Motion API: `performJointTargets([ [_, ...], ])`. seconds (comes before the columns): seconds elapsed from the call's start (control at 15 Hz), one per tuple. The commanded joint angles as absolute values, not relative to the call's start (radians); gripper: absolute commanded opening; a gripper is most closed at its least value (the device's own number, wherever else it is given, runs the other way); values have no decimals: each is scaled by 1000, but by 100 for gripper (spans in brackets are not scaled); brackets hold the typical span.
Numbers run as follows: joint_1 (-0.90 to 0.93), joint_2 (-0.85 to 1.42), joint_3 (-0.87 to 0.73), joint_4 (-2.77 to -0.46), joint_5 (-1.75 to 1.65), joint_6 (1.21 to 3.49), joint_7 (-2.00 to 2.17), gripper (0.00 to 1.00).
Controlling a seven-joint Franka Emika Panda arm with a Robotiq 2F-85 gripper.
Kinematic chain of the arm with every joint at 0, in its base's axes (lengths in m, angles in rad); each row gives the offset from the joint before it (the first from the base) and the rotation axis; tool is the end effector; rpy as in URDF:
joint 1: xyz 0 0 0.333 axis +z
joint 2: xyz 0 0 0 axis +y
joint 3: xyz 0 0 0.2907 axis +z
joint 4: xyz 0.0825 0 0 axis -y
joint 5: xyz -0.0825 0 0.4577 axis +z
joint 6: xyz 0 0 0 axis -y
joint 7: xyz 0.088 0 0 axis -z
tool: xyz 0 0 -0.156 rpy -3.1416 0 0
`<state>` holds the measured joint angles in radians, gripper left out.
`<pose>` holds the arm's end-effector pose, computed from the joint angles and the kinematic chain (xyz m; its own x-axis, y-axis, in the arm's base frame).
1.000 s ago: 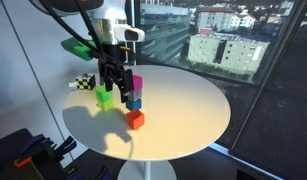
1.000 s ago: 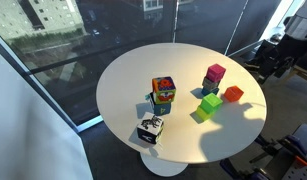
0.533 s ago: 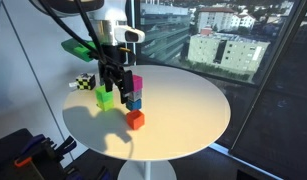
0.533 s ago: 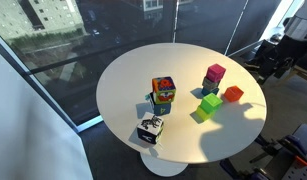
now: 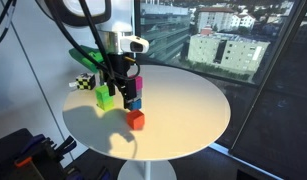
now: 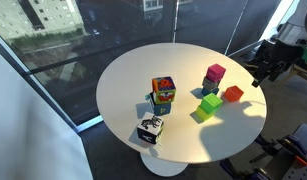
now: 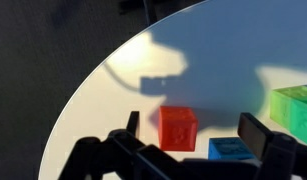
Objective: Pick up the orange block and put it on the pink block
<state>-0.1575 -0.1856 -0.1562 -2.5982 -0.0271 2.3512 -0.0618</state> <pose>0.4501 -0.1416 0.1854 0.9722 -0.2258 -0.0624 -0.2271 -0.9738 -0.0146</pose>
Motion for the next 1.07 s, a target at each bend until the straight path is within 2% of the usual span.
performJointTargets([
  [0.0, -152, -103, -165, -2558, -7, 2398, -98, 100],
  [1.0, -131, 117, -128, -2458, -22, 2536, -49, 100],
])
